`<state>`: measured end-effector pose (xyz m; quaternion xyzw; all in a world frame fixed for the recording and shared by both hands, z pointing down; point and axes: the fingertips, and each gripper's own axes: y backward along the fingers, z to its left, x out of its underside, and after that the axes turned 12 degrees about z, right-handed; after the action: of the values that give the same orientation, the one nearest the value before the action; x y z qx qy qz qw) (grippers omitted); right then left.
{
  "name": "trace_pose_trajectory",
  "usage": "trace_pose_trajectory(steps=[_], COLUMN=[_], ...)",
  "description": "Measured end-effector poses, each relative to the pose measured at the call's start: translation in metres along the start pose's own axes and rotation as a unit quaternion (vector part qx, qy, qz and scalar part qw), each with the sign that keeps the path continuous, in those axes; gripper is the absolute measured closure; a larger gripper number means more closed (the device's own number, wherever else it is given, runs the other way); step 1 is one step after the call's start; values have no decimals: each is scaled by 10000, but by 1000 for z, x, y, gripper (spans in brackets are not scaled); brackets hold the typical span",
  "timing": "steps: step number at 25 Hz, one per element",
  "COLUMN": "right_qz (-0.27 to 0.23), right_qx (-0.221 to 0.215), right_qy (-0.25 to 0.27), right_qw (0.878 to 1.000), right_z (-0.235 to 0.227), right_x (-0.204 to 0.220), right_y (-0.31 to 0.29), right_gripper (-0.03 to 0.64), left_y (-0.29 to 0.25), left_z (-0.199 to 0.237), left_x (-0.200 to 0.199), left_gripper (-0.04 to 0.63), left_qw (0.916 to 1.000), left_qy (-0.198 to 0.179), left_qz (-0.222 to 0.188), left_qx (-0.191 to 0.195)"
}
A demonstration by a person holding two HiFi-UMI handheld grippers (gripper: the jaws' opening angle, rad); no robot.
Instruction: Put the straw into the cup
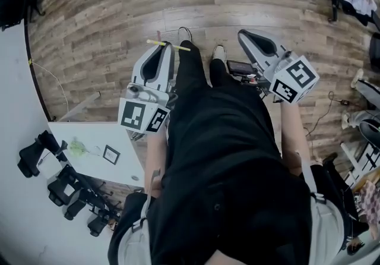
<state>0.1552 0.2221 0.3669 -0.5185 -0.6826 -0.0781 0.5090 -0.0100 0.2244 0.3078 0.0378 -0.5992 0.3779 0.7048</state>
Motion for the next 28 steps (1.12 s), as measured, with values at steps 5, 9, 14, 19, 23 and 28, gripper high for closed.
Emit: trace_pose_trajectory(steps=[5,9,14,19,23,28], right_qz=[-21,-100,-220,-295,-342,-426], right_qx=[167,410,699,854,952,1009], right_qy=[-30,-45,-86,-37,16,52], right_qw=[9999,9991,9973,9959,9949,9940], right_z=[2,-3,-12,-18,-23,-22], right_x=[-4,-16,-43,-75,-99,-127], right_y=[-11,-18,-35,-65,-87,-120], right_gripper=[598,598,598,598,598,598], left_y=[-4,-16,-32,-47,-56,-61], left_z=[21,42,70,108,134,174], left_x=[-3,-10,-30,-52,-71,-86], left_gripper=[561,561,561,561,561,561], left_qw=[9999,9997,9989,9983,9975,9972], left_qy=[-23,-33,-304,-303,-345,-372], left_qz=[13,26,39,-27,-113,-145], left_qx=[132,238,360,501,599,626])
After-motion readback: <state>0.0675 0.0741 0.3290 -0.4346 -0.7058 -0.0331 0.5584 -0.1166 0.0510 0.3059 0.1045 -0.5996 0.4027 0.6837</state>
